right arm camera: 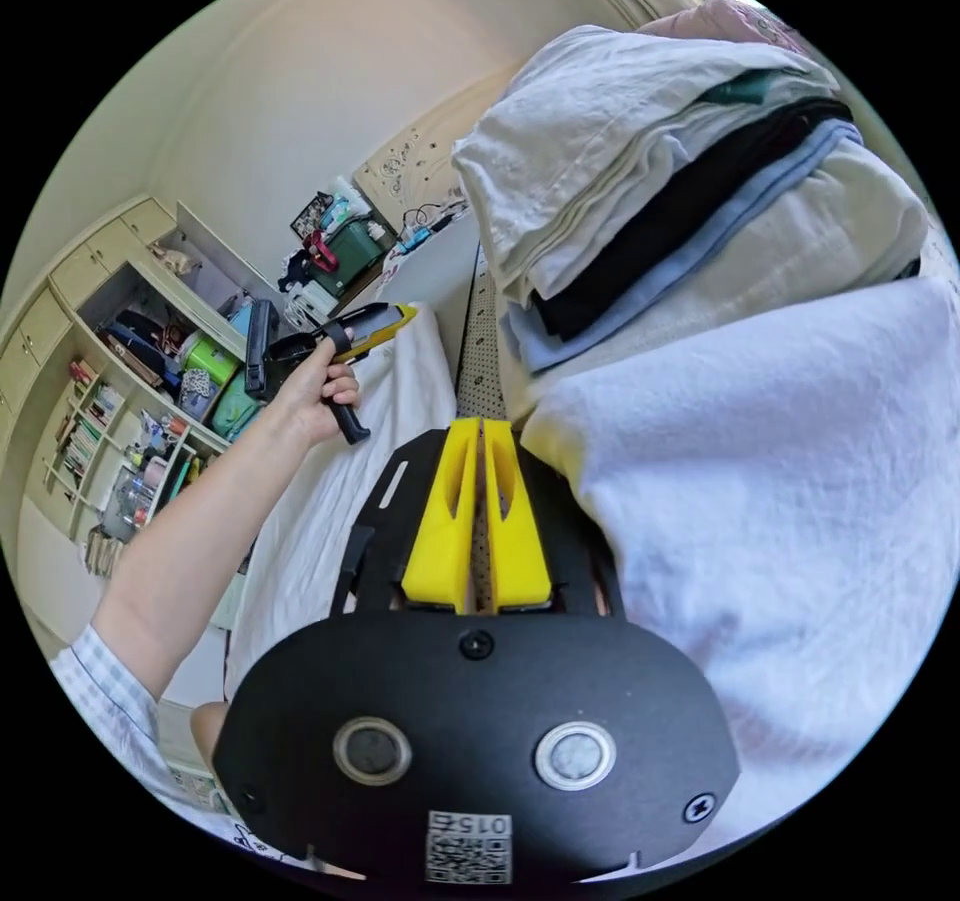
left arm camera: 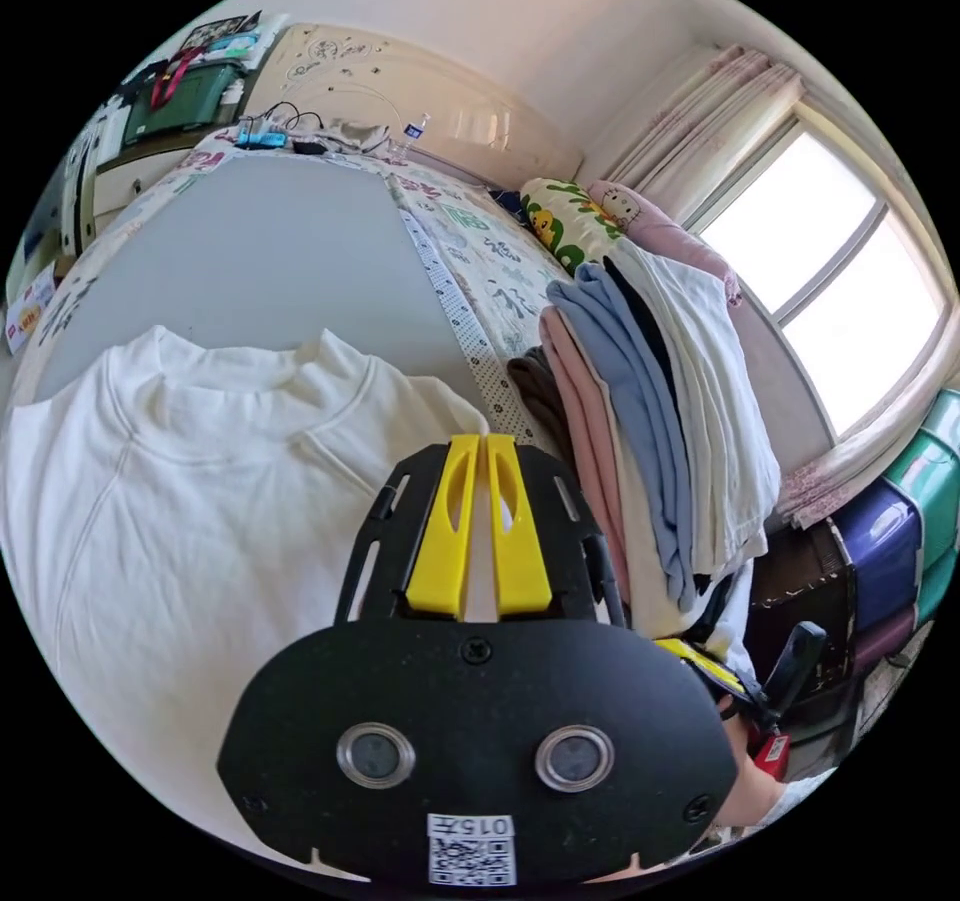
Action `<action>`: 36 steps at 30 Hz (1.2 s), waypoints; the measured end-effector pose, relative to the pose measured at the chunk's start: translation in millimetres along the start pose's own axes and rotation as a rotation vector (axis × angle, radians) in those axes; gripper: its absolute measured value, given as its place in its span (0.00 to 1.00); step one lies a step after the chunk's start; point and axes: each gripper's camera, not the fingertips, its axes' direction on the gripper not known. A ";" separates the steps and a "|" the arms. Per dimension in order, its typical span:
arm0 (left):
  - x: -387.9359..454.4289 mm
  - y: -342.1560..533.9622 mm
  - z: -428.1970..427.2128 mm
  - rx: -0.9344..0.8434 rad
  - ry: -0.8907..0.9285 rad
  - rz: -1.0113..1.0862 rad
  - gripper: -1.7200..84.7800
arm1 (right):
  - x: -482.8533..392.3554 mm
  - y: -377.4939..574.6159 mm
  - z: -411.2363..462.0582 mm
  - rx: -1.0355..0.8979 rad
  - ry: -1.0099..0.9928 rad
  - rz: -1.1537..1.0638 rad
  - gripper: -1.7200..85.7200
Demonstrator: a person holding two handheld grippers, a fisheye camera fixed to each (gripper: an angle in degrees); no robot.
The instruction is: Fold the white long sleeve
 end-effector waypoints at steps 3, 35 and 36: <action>-7.0 6.5 -5.0 0.008 0.010 -0.010 0.02 | 4.7 4.2 9.6 0.001 -0.055 -0.001 0.09; 42.7 25.4 -147.1 -0.010 -0.089 0.164 0.09 | -69.4 -114.2 -47.7 0.105 0.010 0.072 0.01; 48.6 51.8 -182.3 -0.009 -0.088 0.214 0.08 | -86.8 -123.1 -57.5 0.130 -0.001 0.030 0.01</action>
